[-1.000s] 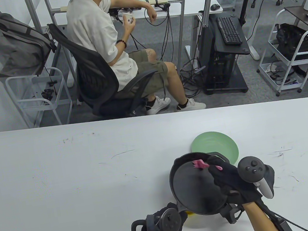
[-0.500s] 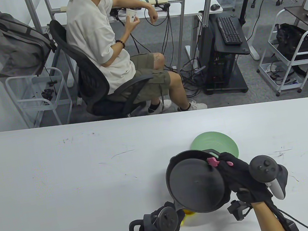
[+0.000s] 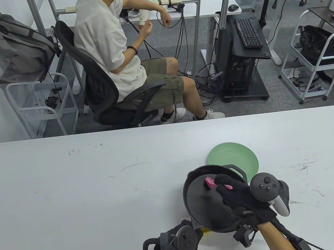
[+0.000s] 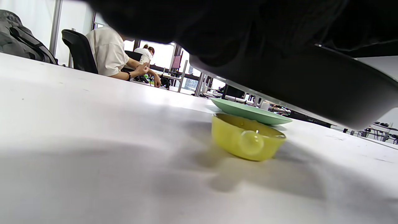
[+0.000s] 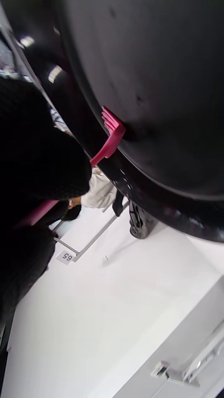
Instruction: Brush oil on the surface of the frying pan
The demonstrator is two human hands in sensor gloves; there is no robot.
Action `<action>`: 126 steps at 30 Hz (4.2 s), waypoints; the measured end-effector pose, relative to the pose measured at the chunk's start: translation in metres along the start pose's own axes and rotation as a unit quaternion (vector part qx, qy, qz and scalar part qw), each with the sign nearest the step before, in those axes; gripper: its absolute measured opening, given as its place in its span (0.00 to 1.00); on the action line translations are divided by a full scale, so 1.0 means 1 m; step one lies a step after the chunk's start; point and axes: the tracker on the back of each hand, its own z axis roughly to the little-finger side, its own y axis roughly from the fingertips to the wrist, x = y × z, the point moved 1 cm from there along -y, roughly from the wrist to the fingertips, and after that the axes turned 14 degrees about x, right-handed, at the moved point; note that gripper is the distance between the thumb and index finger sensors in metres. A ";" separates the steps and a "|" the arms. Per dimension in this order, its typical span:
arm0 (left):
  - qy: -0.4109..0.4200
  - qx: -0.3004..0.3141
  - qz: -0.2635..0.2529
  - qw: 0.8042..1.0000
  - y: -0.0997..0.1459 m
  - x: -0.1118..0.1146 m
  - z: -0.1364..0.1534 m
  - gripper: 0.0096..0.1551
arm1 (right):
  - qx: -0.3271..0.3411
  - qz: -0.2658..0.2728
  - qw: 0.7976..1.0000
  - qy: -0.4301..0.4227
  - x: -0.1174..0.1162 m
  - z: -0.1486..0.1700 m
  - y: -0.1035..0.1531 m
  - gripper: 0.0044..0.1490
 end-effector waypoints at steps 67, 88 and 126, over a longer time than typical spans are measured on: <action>0.046 -0.157 -0.053 0.985 0.017 -0.022 0.088 0.34 | 0.074 0.172 0.982 0.004 0.081 0.010 0.029 0.29; 0.013 -0.208 0.014 0.978 0.015 0.004 0.104 0.35 | 0.072 0.161 0.984 0.019 0.080 0.009 0.029 0.29; 0.050 -0.192 0.034 0.980 0.020 -0.009 0.107 0.47 | 0.082 0.150 0.984 0.042 0.074 0.003 0.033 0.29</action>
